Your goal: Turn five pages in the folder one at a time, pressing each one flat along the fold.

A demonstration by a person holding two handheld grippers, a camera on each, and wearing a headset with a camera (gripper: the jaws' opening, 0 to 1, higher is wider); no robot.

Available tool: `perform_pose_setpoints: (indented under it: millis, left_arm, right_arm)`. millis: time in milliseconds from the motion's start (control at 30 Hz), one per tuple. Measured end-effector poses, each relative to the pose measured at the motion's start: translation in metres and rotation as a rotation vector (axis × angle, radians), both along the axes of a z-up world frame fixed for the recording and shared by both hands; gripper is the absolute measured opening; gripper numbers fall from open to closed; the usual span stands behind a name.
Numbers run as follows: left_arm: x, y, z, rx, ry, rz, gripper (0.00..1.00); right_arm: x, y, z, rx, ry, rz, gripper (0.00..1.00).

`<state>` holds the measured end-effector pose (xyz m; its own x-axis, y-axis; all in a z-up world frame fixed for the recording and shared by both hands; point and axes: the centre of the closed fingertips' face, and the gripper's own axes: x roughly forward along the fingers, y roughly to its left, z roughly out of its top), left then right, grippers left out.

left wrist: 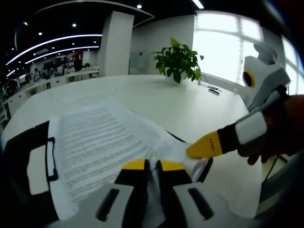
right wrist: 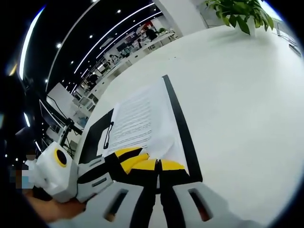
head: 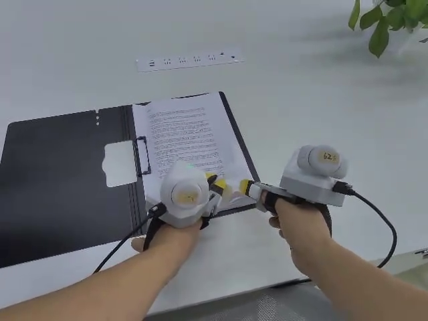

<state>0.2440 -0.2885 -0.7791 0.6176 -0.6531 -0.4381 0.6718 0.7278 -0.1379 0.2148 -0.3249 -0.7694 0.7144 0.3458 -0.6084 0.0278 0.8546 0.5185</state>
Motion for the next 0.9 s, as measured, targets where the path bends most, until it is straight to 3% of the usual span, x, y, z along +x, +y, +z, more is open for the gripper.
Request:
perform_pose_setpoints:
  millis: [300, 567, 667, 900]
  left_arm:
    - [-0.003, 0.002, 0.002, -0.024, 0.037, 0.016, 0.08]
    - [-0.006, 0.012, 0.007, -0.033, 0.075, 0.034, 0.10]
    - [-0.007, 0.017, 0.012, -0.031, 0.074, 0.036, 0.12]
    - [-0.013, 0.037, 0.037, -0.019, 0.032, 0.024, 0.15]
  right_arm:
    - [-0.001, -0.005, 0.006, 0.036, -0.013, -0.024, 0.00]
    - [-0.002, -0.001, 0.027, 0.075, -0.061, -0.023, 0.00]
    - [-0.001, 0.003, 0.038, 0.081, -0.087, -0.015, 0.00]
    - [-0.002, 0.014, 0.061, 0.100, -0.139, 0.004, 0.00]
